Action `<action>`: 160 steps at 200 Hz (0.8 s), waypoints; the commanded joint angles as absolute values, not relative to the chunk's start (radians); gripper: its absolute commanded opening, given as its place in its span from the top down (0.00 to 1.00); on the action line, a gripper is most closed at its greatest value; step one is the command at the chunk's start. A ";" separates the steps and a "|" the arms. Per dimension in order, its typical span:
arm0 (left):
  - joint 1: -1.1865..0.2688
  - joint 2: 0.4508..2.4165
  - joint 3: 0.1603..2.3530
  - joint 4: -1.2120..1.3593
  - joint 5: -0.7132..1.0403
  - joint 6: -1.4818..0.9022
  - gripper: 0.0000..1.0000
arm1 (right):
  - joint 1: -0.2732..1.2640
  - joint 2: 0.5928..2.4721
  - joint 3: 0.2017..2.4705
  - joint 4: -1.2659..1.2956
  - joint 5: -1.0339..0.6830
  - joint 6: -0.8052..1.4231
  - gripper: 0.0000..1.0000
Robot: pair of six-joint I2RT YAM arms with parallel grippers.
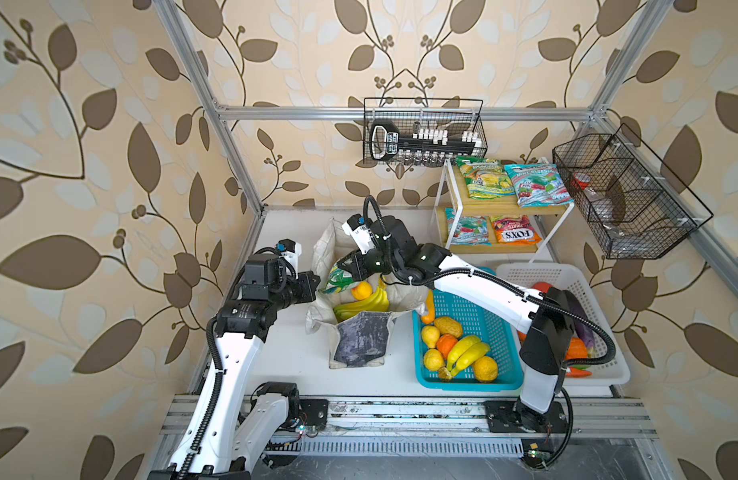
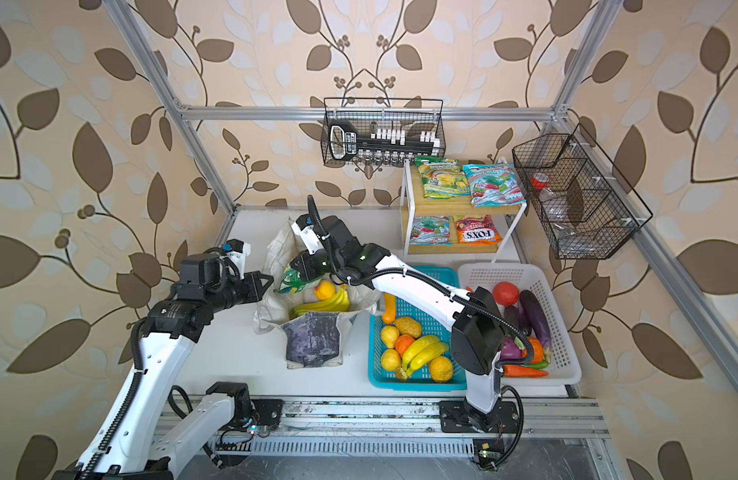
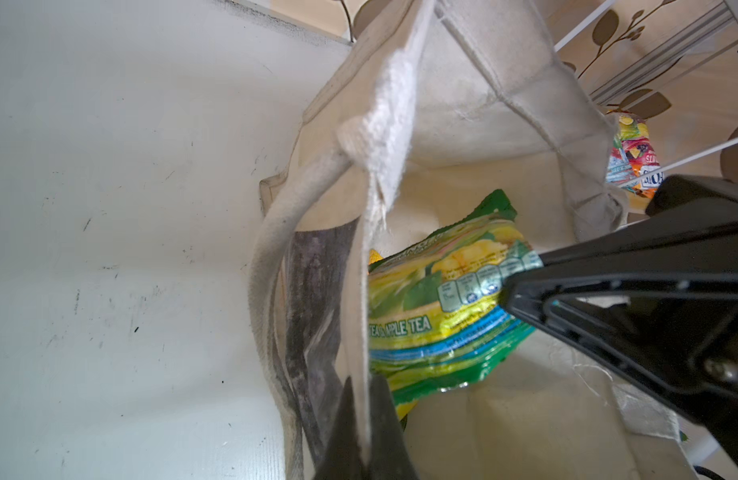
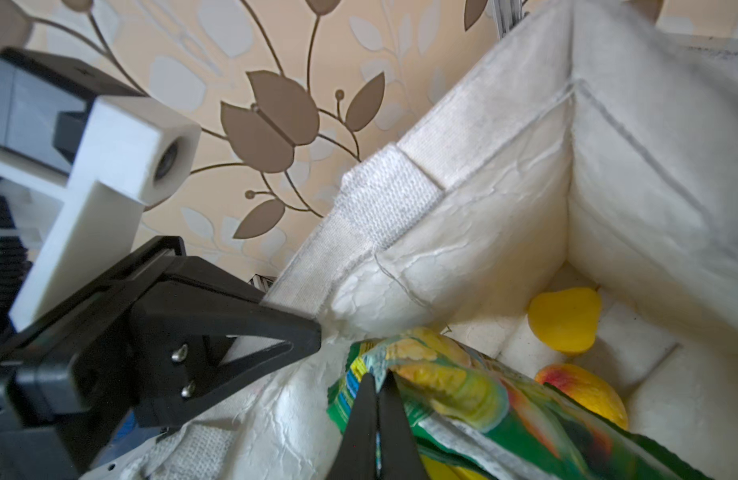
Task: Place the food into the grocery bag and tie it
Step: 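Lower the candy bag into the tote bag and open the right gripper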
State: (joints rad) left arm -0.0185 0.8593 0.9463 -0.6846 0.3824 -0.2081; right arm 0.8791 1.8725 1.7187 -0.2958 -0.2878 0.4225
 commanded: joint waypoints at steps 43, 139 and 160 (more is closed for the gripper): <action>-0.018 0.852 0.948 -0.665 0.378 -0.185 1.00 | 0.876 1.778 1.414 -0.251 -0.207 0.344 1.00; -0.017 0.858 0.950 -0.667 0.373 -0.183 1.00 | 0.889 1.709 1.339 -0.411 -0.001 0.279 1.00; -0.018 0.858 0.950 -0.665 0.381 -0.185 1.00 | 0.894 1.715 1.359 -0.415 -0.015 0.270 0.74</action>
State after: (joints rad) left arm -0.0185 0.8593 0.9463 -0.6842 0.3744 -0.2073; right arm 0.8818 1.7275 1.3491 -0.3702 -0.0410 0.3092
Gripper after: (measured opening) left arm 0.046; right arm 0.094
